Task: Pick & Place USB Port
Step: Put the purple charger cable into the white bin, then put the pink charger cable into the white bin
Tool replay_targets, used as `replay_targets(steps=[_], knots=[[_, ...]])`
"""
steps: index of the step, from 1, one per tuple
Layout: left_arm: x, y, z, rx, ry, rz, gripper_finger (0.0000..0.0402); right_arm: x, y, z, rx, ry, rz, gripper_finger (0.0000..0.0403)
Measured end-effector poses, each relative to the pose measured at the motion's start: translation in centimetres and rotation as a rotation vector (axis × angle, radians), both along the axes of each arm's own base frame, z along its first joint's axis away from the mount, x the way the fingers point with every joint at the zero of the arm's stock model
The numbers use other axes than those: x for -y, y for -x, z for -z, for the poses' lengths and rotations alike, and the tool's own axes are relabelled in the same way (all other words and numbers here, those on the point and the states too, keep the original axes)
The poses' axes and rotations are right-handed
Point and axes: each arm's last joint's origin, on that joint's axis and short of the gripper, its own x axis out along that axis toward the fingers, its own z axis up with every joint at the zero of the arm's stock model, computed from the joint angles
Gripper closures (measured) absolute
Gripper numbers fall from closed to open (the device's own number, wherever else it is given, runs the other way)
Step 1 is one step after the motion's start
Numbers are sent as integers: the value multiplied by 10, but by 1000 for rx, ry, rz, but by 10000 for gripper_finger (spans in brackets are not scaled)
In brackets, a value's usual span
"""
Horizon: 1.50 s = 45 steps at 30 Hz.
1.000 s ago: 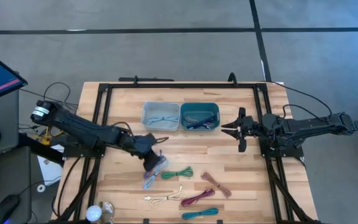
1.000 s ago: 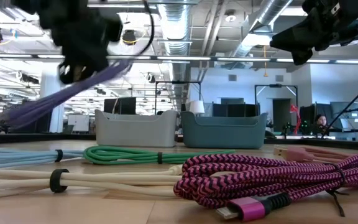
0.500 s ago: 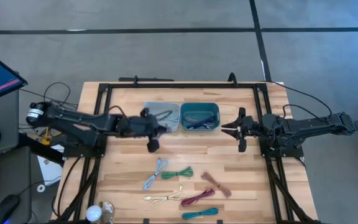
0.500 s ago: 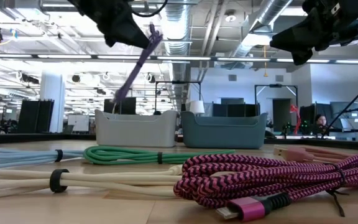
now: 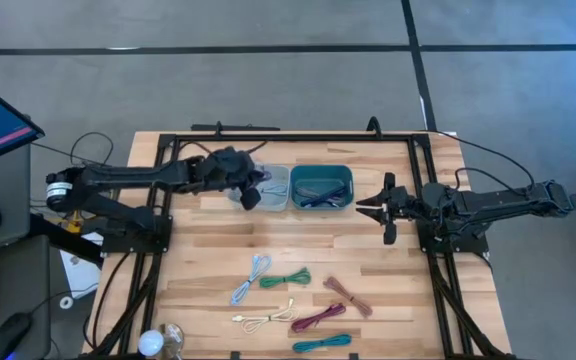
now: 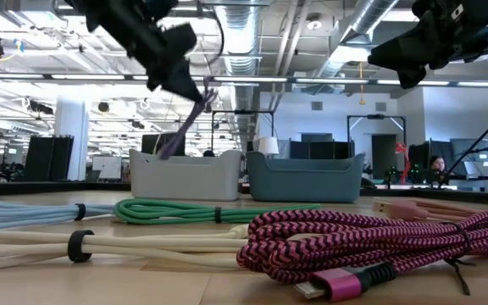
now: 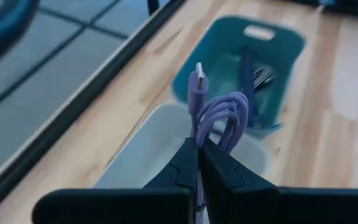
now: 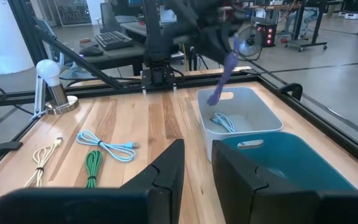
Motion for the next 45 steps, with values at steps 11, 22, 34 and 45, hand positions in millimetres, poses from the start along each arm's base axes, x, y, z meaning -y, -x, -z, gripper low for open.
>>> replay_targets(steps=[11,22,34,45], knots=[[-42,-29,53,-136,155,16,396,0,0,0,0,0,0,328],[-58,-47,79,-135,181,10,376,0,0,0,-4,1,0,328],[-58,-45,74,-122,171,5,303,0,0,2,-21,3,0,328],[-34,-15,9,126,163,257,316,0,0,2,-18,3,-1,328]])
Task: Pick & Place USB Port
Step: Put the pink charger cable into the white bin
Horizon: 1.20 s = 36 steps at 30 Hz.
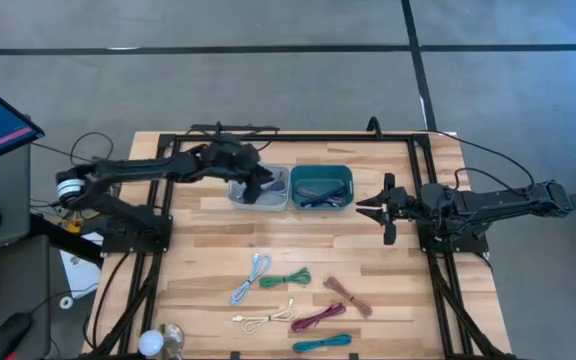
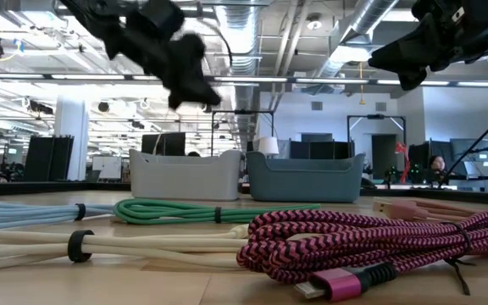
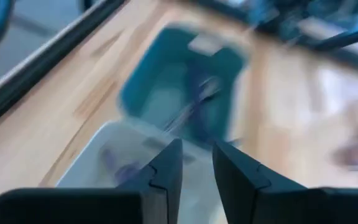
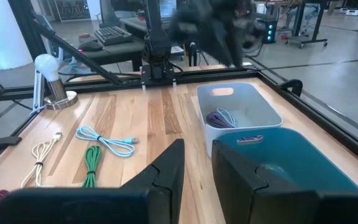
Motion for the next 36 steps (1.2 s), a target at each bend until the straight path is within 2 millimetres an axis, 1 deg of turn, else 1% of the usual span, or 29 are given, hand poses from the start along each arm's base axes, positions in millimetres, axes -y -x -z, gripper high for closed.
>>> replay_targets(steps=[3,6,10,13,15,18,22,25,29,31,36], knots=[[15,13,-22,91,-24,65,321,0,0,-1,9,-1,-1,328],[35,25,-39,160,-92,146,325,0,-1,-4,41,-5,0,328],[63,36,-54,230,-177,276,330,0,-1,-10,108,-10,-5,328],[80,41,-58,264,-211,359,335,-1,-1,-13,137,-14,-19,328],[89,44,-54,257,-218,397,337,-1,-1,-13,139,-16,-39,328],[99,45,-40,224,-209,433,341,-3,-1,-13,141,-50,-80,328],[110,46,-21,173,-168,484,345,-6,-1,-14,144,-86,-133,328],[116,47,-12,147,-146,498,348,-12,-2,-13,138,-91,-183,328],[123,48,-9,142,-164,474,354,-21,-7,-12,133,-93,-234,328],[124,48,-10,143,-171,465,357,-25,-12,-8,111,-90,-233,328],[125,48,-10,143,-173,463,362,-35,-23,2,-19,-136,-204,328]])
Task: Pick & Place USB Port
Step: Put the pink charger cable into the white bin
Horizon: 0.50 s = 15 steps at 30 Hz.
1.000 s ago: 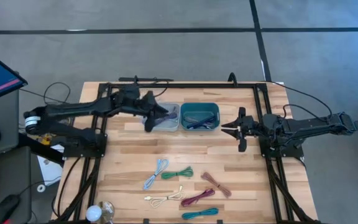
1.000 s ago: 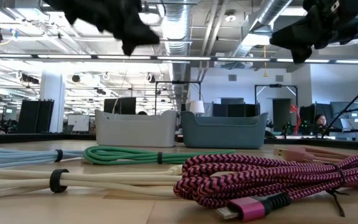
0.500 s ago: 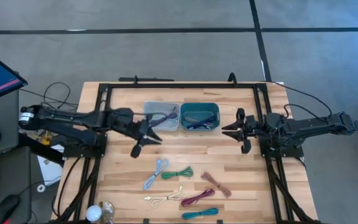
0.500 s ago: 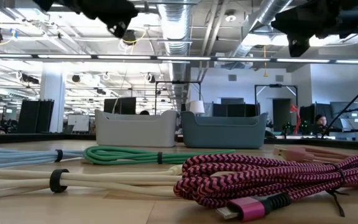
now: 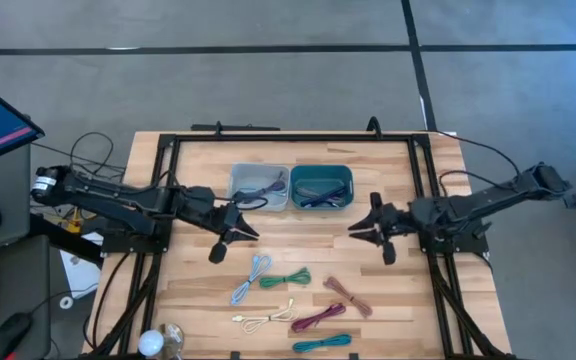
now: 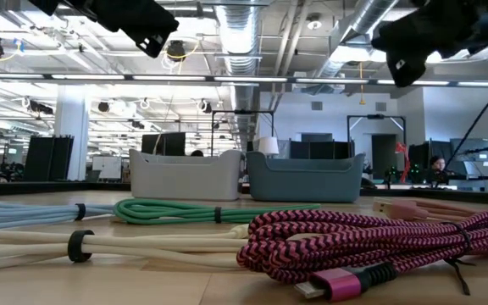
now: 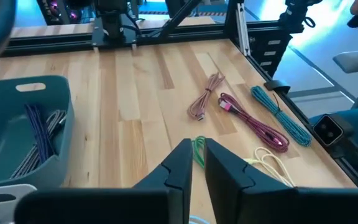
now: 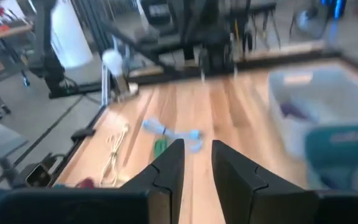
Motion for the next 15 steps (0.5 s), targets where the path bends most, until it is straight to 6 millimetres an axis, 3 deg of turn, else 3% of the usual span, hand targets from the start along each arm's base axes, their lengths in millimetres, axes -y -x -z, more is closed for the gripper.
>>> replay_targets(steps=[15], knots=[[0,0,0,0,0,0,368,-36,-36,-23,-558,-242,111,328]])
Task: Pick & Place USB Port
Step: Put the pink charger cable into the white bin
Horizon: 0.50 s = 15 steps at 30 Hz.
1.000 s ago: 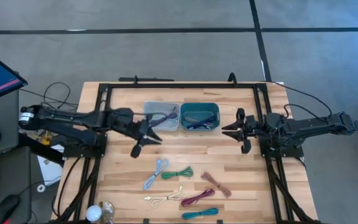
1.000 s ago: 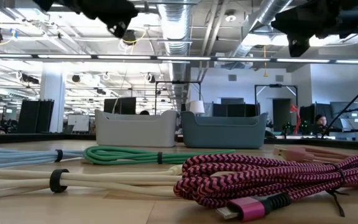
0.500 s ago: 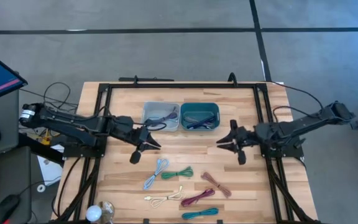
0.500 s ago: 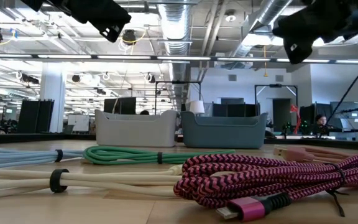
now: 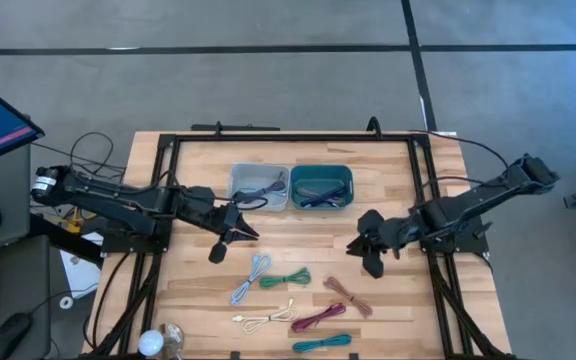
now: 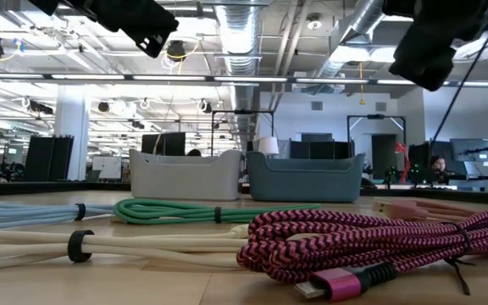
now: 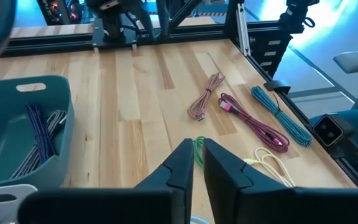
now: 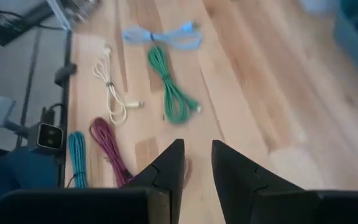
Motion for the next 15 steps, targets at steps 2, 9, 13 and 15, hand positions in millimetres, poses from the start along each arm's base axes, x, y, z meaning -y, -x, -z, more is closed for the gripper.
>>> replay_targets(steps=[2,9,13,15], knots=[[0,0,0,1,-3,1,368,-4,-4,1,-67,-19,29,328],[-4,2,5,-32,-141,-76,369,-18,-20,21,-240,-56,108,328],[-7,4,9,-78,-205,-156,369,-23,-29,39,-317,-69,141,328],[-7,4,10,-79,-225,-153,369,-24,-32,48,-352,-60,156,328]])
